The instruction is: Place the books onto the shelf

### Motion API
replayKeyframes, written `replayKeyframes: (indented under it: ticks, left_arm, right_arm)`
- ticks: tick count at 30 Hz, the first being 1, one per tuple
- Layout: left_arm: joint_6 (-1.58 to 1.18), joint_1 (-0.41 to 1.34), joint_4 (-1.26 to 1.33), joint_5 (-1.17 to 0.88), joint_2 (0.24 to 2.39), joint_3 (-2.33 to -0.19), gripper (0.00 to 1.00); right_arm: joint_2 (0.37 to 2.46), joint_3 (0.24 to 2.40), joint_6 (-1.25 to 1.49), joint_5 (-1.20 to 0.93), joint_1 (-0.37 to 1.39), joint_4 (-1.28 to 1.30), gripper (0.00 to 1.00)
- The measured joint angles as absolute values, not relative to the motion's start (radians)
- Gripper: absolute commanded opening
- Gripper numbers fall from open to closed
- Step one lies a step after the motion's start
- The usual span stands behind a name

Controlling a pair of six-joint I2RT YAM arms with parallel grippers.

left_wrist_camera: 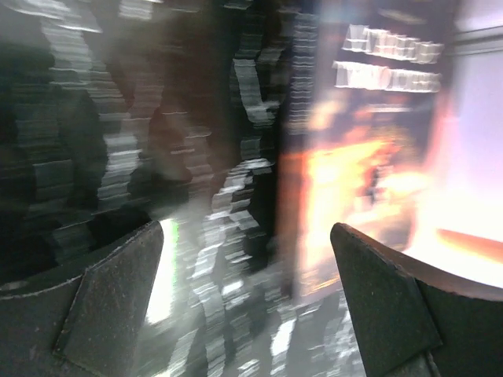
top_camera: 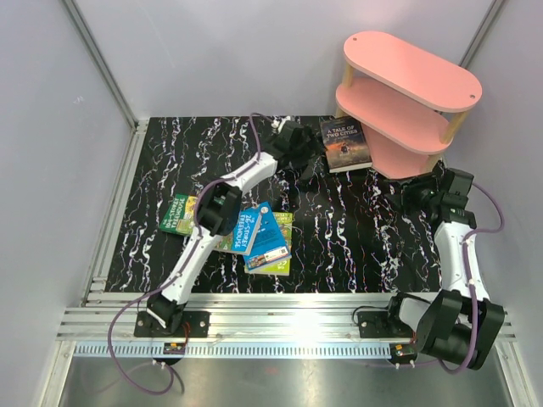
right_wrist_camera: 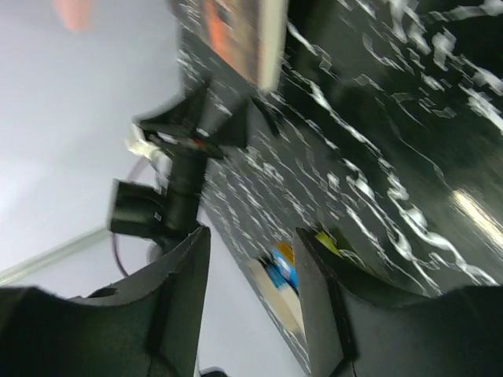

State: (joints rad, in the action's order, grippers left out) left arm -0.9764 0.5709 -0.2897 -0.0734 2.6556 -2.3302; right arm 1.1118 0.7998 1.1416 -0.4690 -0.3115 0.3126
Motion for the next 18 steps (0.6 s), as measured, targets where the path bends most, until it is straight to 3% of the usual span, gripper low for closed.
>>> replayKeyframes:
  ticks: [3, 18]
  left_arm:
    - [-1.075, 0.603, -0.163, -0.096, 2.735, -2.402, 0.99]
    - [-1.423, 0.81, 0.219, 0.088, 2.962, -2.579, 0.99]
  right_arm:
    - [1.097, 0.826, 1.067, -0.479, -0.311, 0.46, 0.54]
    - [0.969, 0.91, 0.836, -0.494, -0.311, 0.775, 0.53]
